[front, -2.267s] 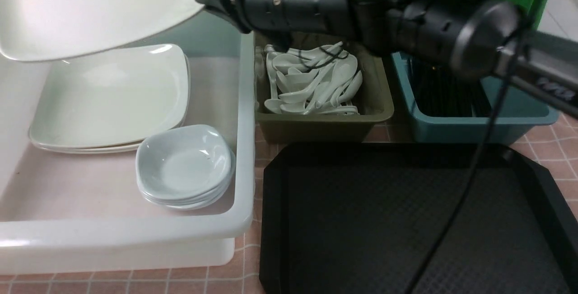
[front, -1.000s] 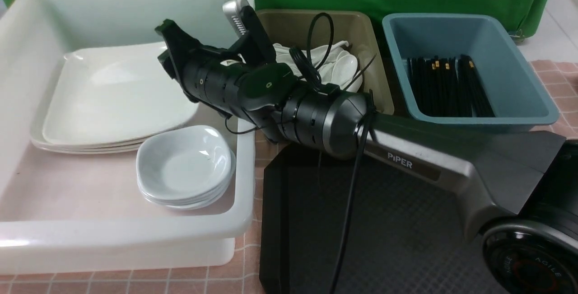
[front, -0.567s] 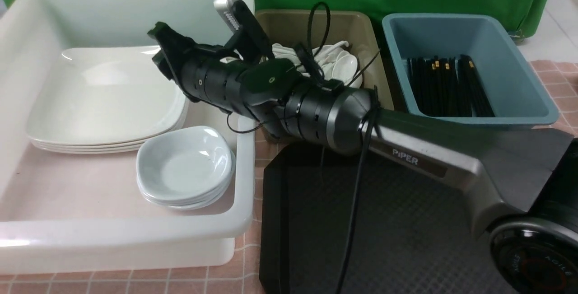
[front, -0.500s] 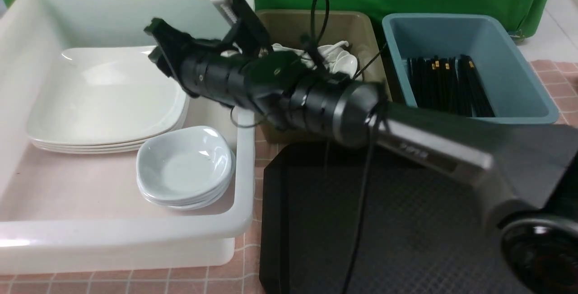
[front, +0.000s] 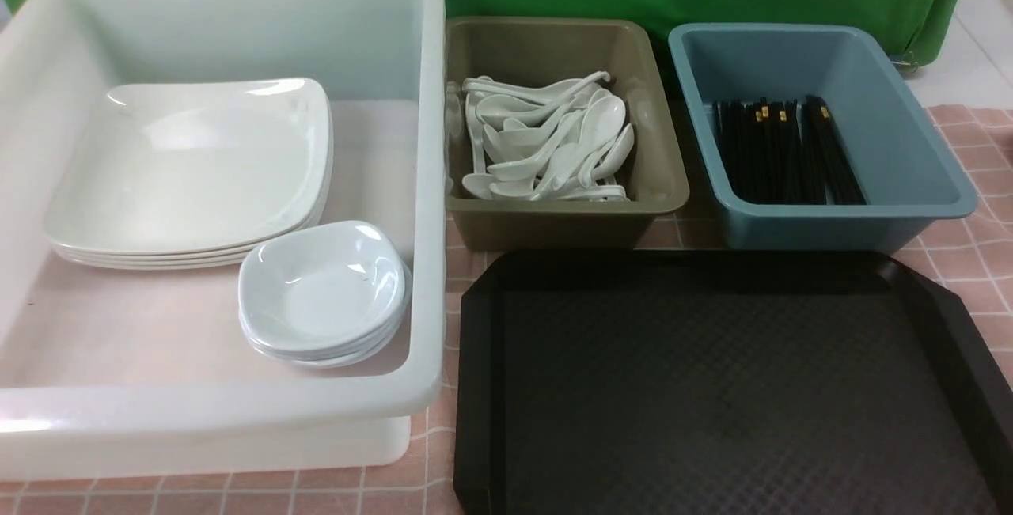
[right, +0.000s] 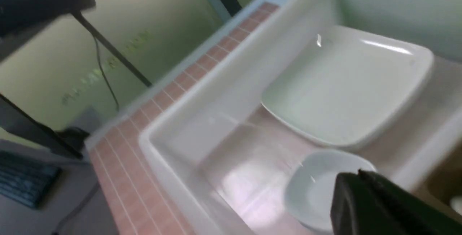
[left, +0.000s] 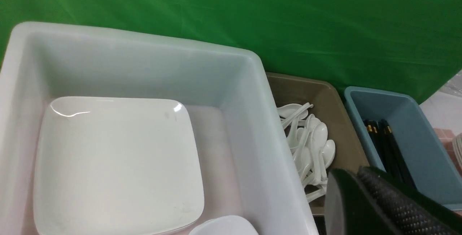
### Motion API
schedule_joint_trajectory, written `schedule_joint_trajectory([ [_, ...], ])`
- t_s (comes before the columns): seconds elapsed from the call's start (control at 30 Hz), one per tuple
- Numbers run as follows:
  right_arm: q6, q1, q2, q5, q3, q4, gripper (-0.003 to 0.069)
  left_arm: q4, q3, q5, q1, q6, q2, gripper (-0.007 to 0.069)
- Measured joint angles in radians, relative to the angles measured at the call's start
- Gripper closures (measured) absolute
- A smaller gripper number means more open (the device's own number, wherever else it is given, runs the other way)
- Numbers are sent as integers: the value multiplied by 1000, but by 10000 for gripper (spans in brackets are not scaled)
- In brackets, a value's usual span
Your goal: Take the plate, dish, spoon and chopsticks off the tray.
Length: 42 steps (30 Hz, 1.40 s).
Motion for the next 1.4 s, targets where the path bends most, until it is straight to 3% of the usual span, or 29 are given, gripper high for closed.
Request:
schedule_joint_trajectory([
  [0.1,45,-28,-97,164,1,-165,629,-14,0,0,0,4,0,606],
  [0.23,103,-39,-252,167,54,-386,629,-44,0,0,0,4,0,606],
  [0.37,118,-41,-406,168,135,-480,629,-82,0,0,-9,9,0,606],
  [0.47,118,-41,-557,168,256,-524,629,-75,0,0,-77,11,0,605],
  [0.6,118,-41,-817,137,514,-538,629,26,0,0,-307,6,13,605],
  [0.7,118,-41,-973,40,677,-541,629,121,0,0,-470,-18,33,605],
  [0.83,118,-41,-1207,-175,966,-544,629,346,46,0,-701,-79,54,605],
  [0.97,118,-41,-1367,-488,1257,-544,629,460,105,-7,-834,-144,58,605],
  [1.07,118,-41,-1421,-730,1419,-544,627,472,121,-52,-871,-173,58,605],
  [1.17,118,-41,-1430,-866,1517,-544,627,470,122,-96,-877,-185,58,605],
  [1.4,118,-41,-1430,-899,1555,-544,617,472,122,-108,-877,-186,58,605],
])
